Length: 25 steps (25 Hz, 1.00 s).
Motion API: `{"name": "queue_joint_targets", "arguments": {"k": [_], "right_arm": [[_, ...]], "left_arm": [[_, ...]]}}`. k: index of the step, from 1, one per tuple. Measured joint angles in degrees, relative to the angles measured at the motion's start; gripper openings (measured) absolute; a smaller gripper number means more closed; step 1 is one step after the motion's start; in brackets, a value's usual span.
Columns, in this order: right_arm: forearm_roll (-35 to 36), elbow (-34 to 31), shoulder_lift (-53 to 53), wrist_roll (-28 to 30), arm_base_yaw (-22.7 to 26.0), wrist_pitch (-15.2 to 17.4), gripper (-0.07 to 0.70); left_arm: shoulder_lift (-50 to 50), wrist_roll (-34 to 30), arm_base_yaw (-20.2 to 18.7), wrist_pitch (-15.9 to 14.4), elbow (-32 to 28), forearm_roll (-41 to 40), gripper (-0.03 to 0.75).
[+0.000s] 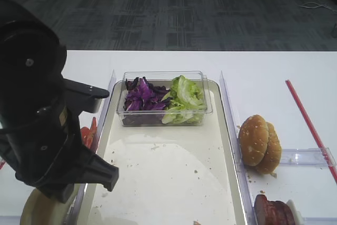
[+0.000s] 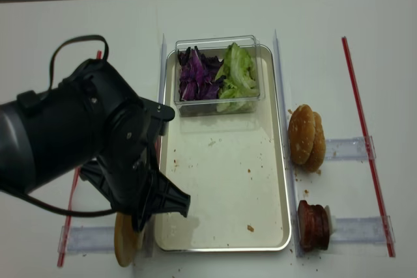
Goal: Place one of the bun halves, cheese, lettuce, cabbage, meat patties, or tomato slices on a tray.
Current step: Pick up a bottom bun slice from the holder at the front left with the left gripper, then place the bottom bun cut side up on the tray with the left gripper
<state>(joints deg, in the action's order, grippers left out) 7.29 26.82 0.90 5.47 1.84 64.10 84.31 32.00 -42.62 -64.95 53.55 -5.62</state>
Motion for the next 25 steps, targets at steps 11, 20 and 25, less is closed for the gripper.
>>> {"name": "queue_joint_targets", "arguments": {"k": [11, 20, 25], "right_arm": [[0.0, 0.0, 0.0, 0.0, 0.0, 0.0, 0.661], [0.0, 0.0, 0.0, 0.0, 0.0, 0.0, 0.661], [0.0, 0.0, 0.0, 0.0, 0.0, 0.0, 0.661]], "left_arm": [[-0.1, -2.2, 0.0, -3.7, 4.7, -1.6, 0.136], [-5.9, -3.0, 0.1, -1.7, 4.9, -1.6, 0.130], [-6.6, -3.9, 3.8, -1.1, 4.9, 0.4, 0.126]]}}
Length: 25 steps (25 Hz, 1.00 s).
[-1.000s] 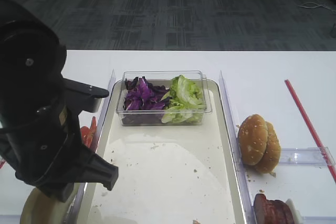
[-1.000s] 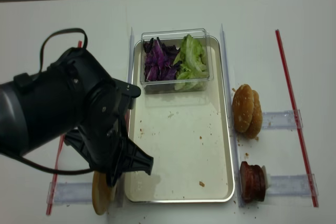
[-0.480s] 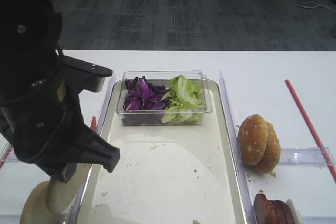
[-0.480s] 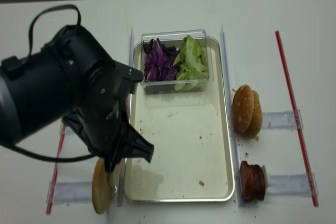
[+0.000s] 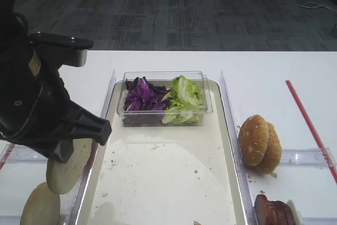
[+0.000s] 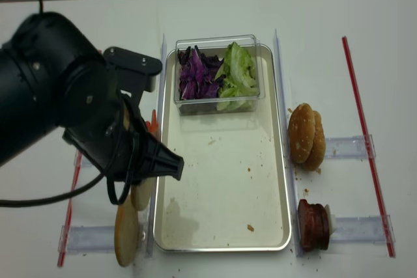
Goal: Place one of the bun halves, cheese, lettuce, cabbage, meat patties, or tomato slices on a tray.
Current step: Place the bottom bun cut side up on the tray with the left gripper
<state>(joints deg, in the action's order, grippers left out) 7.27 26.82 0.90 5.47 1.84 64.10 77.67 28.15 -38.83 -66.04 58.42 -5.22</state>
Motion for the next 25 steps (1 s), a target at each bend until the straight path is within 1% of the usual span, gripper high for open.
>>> {"name": "queue_joint_targets", "arguments": {"k": [3, 5, 10, 13, 15, 20, 22, 25], "right_arm": [[0.0, 0.0, 0.0, 0.0, 0.0, 0.0, 0.661], [0.0, 0.0, 0.0, 0.0, 0.0, 0.0, 0.661], [0.0, 0.0, 0.0, 0.0, 0.0, 0.0, 0.661], [0.0, 0.0, 0.0, 0.0, 0.0, 0.0, 0.661], [0.0, 0.0, 0.0, 0.0, 0.0, 0.0, 0.661], [0.0, 0.0, 0.0, 0.0, 0.0, 0.0, 0.661], [0.0, 0.0, 0.0, 0.0, 0.0, 0.0, 0.661], [0.0, 0.0, 0.0, 0.0, 0.0, 0.0, 0.661]], "left_arm": [[0.0, -2.2, 1.9, 0.8, 0.0, 2.7, 0.125], [0.0, -3.5, 2.9, 2.2, 0.0, 4.5, 0.125], [0.0, -5.6, 3.5, 4.5, 0.0, 7.0, 0.124], [-0.1, -6.0, 3.5, 6.7, -1.0, 7.8, 0.124], [-0.1, -6.6, 3.5, 8.8, -2.9, 9.2, 0.123], [-0.1, -9.7, 3.7, 12.9, -6.3, 14.0, 0.123], [-0.1, -12.6, 4.7, 14.8, -7.1, 17.8, 0.123], [-0.1, -17.7, 7.1, 16.2, -7.8, 23.5, 0.123]]}}
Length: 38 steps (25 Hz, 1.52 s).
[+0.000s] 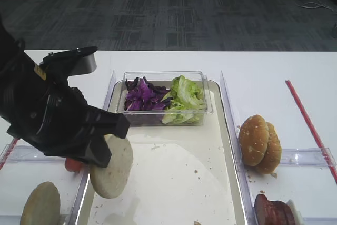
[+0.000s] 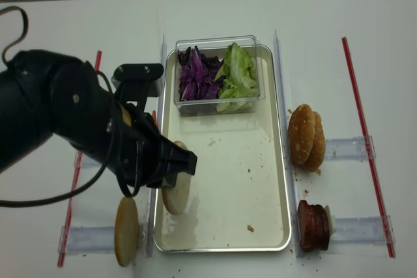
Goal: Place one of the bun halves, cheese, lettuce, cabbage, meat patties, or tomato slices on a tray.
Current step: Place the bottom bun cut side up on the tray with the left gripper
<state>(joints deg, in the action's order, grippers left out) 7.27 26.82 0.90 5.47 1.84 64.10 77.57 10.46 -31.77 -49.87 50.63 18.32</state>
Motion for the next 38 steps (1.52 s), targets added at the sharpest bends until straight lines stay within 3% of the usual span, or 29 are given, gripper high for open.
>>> {"name": "queue_joint_targets", "arguments": {"k": [6, 11, 18, 21, 29, 38], "right_arm": [[0.0, 0.0, 0.0, 0.0, 0.0, 0.0, 0.661], [-0.1, 0.0, 0.0, 0.0, 0.0, 0.0, 0.661], [-0.2, 0.0, 0.0, 0.0, 0.0, 0.0, 0.661], [-0.2, 0.0, 0.0, 0.0, 0.0, 0.0, 0.661], [-0.4, 0.0, 0.0, -0.3, 0.0, 0.0, 0.661], [-0.5, 0.0, 0.0, -0.5, 0.0, 0.0, 0.661]], "left_arm": [[0.0, -11.3, 3.4, 2.2, -1.2, 12.6, 0.123], [0.0, -26.8, 6.9, 3.7, -6.0, 30.8, 0.123], [0.0, -41.6, 11.0, 4.0, -10.8, 47.3, 0.123], [0.3, -45.5, 11.1, 3.5, -10.8, 51.9, 0.122], [8.0, -54.6, 11.1, -1.9, -10.8, 61.2, 0.121], [12.8, -59.9, 11.2, -2.6, -10.8, 66.6, 0.121]]}}
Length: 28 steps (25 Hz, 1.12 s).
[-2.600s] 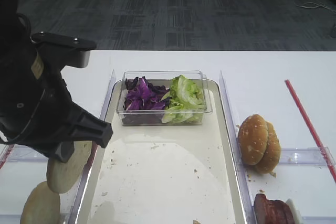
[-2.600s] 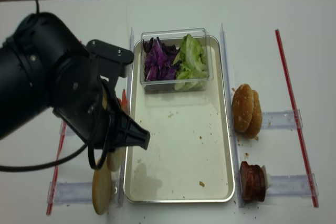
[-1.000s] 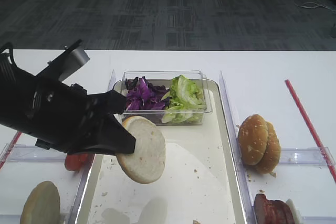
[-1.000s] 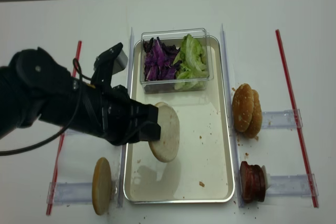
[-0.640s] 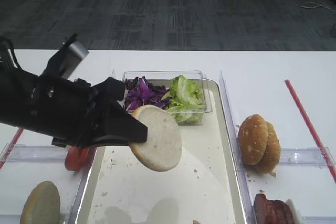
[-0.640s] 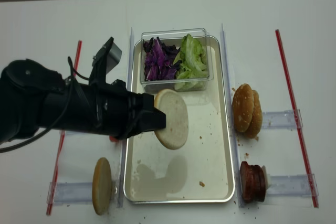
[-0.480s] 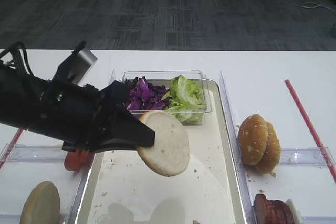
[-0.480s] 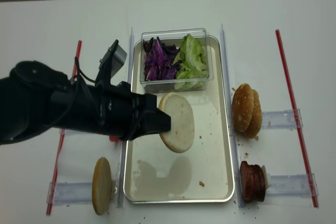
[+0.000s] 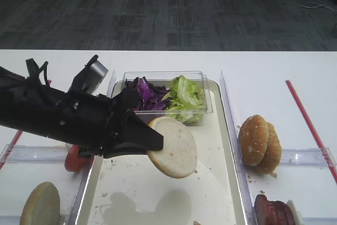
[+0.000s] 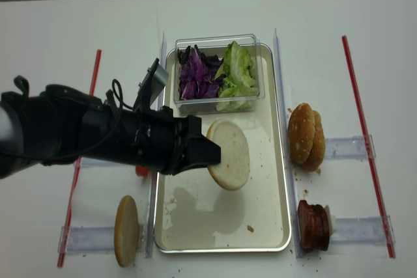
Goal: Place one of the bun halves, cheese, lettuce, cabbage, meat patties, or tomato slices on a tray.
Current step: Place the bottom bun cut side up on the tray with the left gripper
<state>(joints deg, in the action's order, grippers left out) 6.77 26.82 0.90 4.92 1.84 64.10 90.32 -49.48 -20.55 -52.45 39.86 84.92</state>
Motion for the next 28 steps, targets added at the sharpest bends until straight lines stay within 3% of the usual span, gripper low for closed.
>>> {"name": "queue_joint_targets", "arguments": {"k": [21, 28], "right_arm": [[-0.1, 0.0, 0.0, -0.2, 0.0, -0.1, 0.661], [-0.1, 0.0, 0.0, -0.2, 0.0, -0.1, 0.660]], "left_arm": [[10.9, -7.5, 0.0, -0.9, 0.0, 4.1, 0.121], [12.9, -8.2, 0.0, 0.4, 0.0, 5.4, 0.120]]}}
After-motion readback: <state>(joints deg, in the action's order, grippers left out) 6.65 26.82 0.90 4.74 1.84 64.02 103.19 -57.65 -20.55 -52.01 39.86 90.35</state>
